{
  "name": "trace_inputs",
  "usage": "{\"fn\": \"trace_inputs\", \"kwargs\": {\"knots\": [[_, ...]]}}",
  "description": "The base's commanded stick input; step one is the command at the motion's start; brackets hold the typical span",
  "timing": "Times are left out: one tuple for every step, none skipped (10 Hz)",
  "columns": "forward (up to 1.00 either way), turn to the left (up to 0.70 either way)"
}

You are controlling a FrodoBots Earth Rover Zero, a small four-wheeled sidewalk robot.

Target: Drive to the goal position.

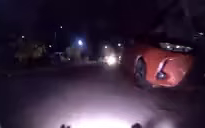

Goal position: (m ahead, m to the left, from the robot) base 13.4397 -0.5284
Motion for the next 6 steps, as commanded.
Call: {"fn": "trace_inputs", "kwargs": {"knots": [[1.0,-0.4],[1.0,-0.35],[1.0,-0.11],[1.0,0.0],[1.0,0.0],[1.0,0.0]]}}
